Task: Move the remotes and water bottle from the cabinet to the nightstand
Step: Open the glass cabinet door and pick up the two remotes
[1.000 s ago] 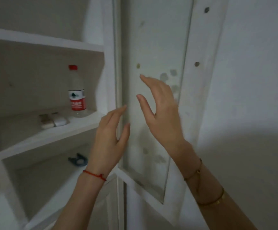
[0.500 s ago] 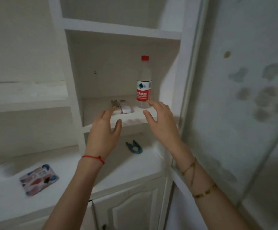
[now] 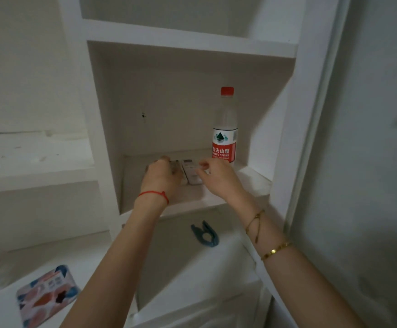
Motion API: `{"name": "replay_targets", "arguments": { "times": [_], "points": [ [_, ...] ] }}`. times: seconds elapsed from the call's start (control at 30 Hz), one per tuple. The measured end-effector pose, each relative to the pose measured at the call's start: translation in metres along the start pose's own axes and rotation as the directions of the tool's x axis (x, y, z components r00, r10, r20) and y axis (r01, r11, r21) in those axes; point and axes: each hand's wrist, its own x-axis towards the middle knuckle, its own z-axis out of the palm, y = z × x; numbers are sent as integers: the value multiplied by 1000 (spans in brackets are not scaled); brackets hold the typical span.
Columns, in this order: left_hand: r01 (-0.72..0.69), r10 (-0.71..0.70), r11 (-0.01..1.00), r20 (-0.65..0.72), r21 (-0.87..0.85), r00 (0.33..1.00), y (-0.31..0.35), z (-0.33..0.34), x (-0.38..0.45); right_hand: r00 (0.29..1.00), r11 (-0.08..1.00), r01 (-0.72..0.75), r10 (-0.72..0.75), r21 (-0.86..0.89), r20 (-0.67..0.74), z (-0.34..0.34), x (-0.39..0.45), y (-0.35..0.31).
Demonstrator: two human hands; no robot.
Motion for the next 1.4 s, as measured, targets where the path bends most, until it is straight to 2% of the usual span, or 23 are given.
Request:
{"name": "replay_targets", "arguments": {
  "times": [0.37, 0.5, 0.67, 0.8, 0.9, 0.97, 1.1, 1.23, 1.4],
  "points": [
    [59, -62, 997, 78, 41, 995, -3, 12, 28, 985, 987, -131, 140, -93, 100, 25, 40, -10],
    [112, -114, 994, 97, 18, 989, 1, 9, 31, 973, 983, -183, 183, -15, 137, 25, 46, -12],
    [217, -212, 975, 85, -54, 974, 3, 5, 27, 922, 946, -316, 288, 73, 258, 14, 47, -14],
    [230, -217, 968, 123, -101, 968, 2, 1, 23, 917, 940, -322, 280, 113, 286, 12, 45, -14],
    [228, -205, 953, 128, -201, 970, 2, -3, 18, 928, 920, -317, 251, 230, 274, 11, 39, -12],
    [218, -185, 917, 127, -333, 974, -1, -4, 13, 935, 874, -328, 248, 358, 252, 8, 29, -13],
    [223, -165, 766, 151, -603, 975, 0, -9, -9, 935, 707, -353, 236, 613, 266, -7, 0, -18],
    [200, -159, 706, 124, -679, 980, 5, -20, -50, 927, 578, -374, 233, 725, 293, -16, -33, -21],
    [192, -184, 700, 86, -688, 979, 6, -26, -114, 910, 422, -405, 267, 811, 316, -15, -80, -19]
  ]
}}
